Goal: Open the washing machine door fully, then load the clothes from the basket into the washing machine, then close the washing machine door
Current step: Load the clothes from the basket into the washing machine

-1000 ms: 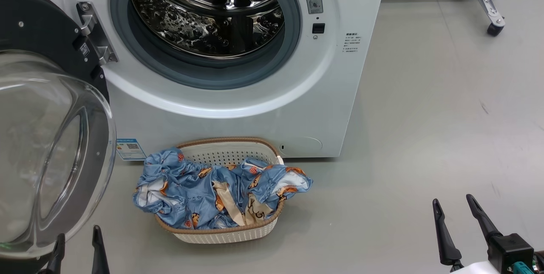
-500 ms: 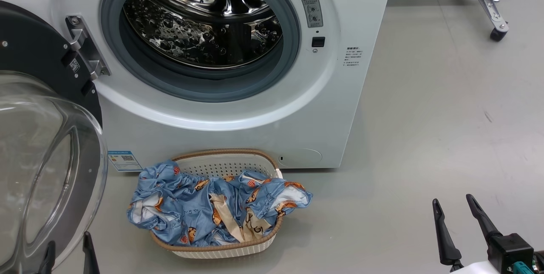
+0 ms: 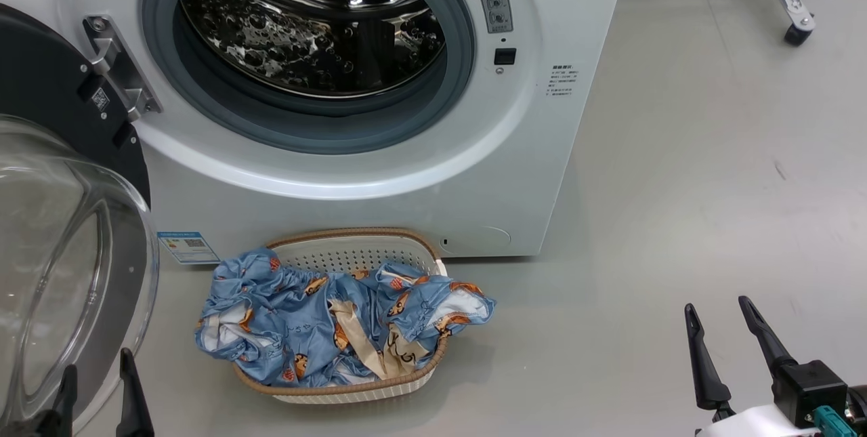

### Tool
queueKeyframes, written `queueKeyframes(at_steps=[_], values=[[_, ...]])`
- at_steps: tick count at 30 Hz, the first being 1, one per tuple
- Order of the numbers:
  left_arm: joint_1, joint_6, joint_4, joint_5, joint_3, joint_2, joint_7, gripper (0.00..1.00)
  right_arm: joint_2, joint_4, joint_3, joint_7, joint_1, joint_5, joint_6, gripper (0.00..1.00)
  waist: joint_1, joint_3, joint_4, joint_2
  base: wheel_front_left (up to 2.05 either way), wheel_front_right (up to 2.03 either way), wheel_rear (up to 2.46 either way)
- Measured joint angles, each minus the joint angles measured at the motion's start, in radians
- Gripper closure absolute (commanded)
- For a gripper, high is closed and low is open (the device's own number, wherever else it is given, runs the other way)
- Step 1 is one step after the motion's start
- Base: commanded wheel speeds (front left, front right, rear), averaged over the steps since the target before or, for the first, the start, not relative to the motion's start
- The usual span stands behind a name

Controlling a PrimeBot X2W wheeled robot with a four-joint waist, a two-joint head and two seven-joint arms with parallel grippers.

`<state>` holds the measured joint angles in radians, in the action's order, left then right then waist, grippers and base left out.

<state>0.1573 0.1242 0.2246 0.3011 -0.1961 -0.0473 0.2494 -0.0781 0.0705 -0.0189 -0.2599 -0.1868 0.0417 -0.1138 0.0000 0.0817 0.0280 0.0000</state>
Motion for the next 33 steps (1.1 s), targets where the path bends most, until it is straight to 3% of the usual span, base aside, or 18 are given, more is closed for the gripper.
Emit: queueKeyframes(at_steps=[6,17,23,33], values=[[-0.052,0.0,0.016,0.01,0.081,-0.026,0.0,0.0,0.005,-0.004,-0.015,0.0,0.02,0.0,0.0,0.0,0.0,0.032,-0.011,0.0,0.0,0.0,0.0],[-0.075,0.003,-0.039,-0.001,0.291,-0.01,0.0,0.0,0.014,-0.007,-0.029,0.0,0.068,0.0,-0.003,0.0,0.0,0.108,-0.056,0.0,0.0,0.0,0.0],[-0.079,0.003,-0.011,-0.003,0.324,-0.008,-0.004,0.0,0.015,-0.008,-0.036,0.0,0.094,0.0,-0.003,0.0,0.0,0.155,-0.089,0.0,0.0,0.0,0.0],[-0.153,0.003,0.054,0.015,0.318,-0.037,-0.132,0.0,0.017,-0.03,-0.05,0.0,0.145,0.0,-0.003,0.0,0.0,0.253,-0.144,0.0,0.0,0.0,0.0]])
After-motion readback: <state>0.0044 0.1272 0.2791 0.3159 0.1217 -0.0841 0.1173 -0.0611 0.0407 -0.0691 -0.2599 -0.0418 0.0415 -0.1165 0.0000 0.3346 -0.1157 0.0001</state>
